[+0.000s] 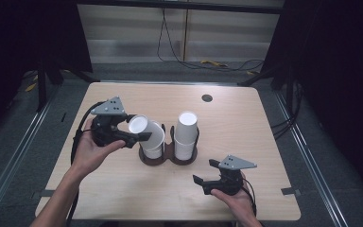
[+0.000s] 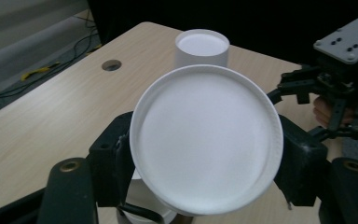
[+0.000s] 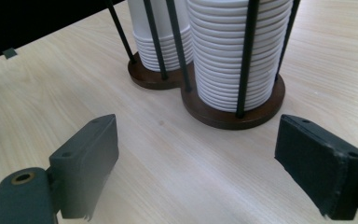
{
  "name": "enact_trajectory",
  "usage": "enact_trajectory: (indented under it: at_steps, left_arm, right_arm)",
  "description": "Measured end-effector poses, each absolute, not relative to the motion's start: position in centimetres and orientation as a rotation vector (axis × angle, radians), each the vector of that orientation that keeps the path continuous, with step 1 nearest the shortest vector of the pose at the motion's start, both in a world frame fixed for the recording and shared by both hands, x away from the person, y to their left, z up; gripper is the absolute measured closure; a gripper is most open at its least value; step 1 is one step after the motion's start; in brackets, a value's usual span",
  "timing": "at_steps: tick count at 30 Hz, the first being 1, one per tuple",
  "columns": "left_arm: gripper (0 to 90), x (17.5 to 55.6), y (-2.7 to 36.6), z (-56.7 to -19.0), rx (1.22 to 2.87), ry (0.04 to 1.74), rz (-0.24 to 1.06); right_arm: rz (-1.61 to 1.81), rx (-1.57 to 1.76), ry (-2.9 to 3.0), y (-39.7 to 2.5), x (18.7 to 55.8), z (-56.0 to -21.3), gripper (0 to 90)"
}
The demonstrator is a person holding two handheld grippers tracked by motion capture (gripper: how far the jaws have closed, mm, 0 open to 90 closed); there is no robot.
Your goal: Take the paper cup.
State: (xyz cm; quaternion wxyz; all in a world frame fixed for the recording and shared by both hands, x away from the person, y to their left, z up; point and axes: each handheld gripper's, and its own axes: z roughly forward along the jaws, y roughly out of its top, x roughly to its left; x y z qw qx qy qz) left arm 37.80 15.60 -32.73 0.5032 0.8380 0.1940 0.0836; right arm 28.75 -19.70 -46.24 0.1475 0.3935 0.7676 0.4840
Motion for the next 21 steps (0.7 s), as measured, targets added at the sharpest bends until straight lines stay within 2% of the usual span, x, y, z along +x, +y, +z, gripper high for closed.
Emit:
enact_trajectory:
  at_steps: [21]
  left_arm:
    - [31.8,36.0,14.4,-36.1,2.040,0.400,0.065]
  right_arm:
    - [1.617,0.915,2.287,-17.5,28.8,-45.0,13.3]
